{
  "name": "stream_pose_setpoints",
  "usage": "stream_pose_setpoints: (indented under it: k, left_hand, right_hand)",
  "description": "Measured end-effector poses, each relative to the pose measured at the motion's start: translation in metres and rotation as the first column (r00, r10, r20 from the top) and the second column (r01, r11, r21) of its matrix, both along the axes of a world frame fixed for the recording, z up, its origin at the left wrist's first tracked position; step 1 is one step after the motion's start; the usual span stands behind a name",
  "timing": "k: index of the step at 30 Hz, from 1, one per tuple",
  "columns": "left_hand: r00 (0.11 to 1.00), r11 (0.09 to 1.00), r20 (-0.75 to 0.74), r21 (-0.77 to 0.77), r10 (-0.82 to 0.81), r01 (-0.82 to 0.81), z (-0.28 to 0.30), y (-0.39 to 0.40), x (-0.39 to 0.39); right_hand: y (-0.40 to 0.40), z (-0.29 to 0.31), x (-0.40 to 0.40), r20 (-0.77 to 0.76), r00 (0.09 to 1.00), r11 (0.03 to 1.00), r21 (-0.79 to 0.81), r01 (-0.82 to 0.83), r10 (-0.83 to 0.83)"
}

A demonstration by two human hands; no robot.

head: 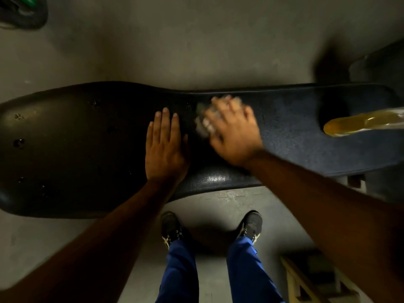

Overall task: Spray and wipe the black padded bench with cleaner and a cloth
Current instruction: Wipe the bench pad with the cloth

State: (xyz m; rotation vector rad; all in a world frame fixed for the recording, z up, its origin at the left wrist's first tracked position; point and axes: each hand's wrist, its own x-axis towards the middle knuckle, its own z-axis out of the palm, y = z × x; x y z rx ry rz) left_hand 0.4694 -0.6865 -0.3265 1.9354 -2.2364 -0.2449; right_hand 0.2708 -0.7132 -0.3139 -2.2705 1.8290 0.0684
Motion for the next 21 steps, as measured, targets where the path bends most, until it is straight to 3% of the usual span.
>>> stream_pose_setpoints:
  k: [3,4,6,8,10,12,13,15,17,18,19,21]
  left_hand:
    - [1.0,0.999,0.007,-0.034,0.002,-0.001,-0.002,-0.001,0.001]
    - [1.0,0.999,0.007,-0.042,-0.002,0.002,-0.002,-0.001,0.001]
    - [1.0,0.999,0.018,-0.034,-0.006,0.006,0.002,-0.002,0.0]
    - [0.999,1.0,0.047,0.023,0.006,-0.007,0.004,-0.003,-0.001]
    - [0.998,0.999,0.07,0.043,0.001,-0.004,0.0,-0.004,-0.002]
    - [0.996,0.999,0.089,0.05,-0.002,-0.003,-0.001,-0.004,-0.002]
    - [0.996,0.999,0.089,0.05,0.003,-0.007,0.0,-0.004,-0.001]
    - [0.996,0.998,0.087,0.061,0.003,-0.008,0.003,-0.004,-0.001]
    - [0.997,0.996,0.077,0.087,-0.007,0.0,0.005,-0.003,-0.001]
    - [0.998,0.996,0.064,0.086,-0.006,0.001,0.004,-0.003,-0.001]
    - [0.999,0.997,0.05,0.072,-0.005,0.001,0.003,-0.003,-0.001]
    - [1.0,0.999,0.028,0.04,0.004,-0.005,0.0,-0.003,0.0]
  right_hand:
    - [-0.029,0.0,0.01,0.044,0.906,0.907,-0.005,0.421,-0.42]
    - [-0.018,0.0,0.024,0.057,0.917,0.918,-0.019,0.396,-0.395]
    - [0.02,0.005,0.041,0.08,0.988,0.991,0.005,0.131,-0.13]
    - [0.032,0.003,0.019,0.107,0.993,0.998,0.03,-0.055,0.052]
    - [0.007,0.0,-0.002,0.094,0.986,0.99,-0.016,0.14,-0.138]
    - [-0.002,-0.002,0.008,0.079,0.901,0.904,-0.013,0.428,-0.426]
    - [0.009,0.0,0.023,0.066,0.892,0.894,-0.014,0.448,-0.447]
    - [0.048,0.006,0.045,0.05,0.972,0.973,-0.007,0.23,-0.229]
    - [0.068,0.002,0.019,0.029,1.0,0.999,0.044,-0.013,0.011]
    - [0.06,0.0,0.0,0.009,1.0,1.0,0.02,0.01,-0.01]
    - [0.05,-0.004,-0.013,-0.003,0.987,0.987,-0.012,0.163,-0.163]
    - [0.037,-0.003,-0.004,0.034,0.842,0.84,-0.06,0.539,-0.538]
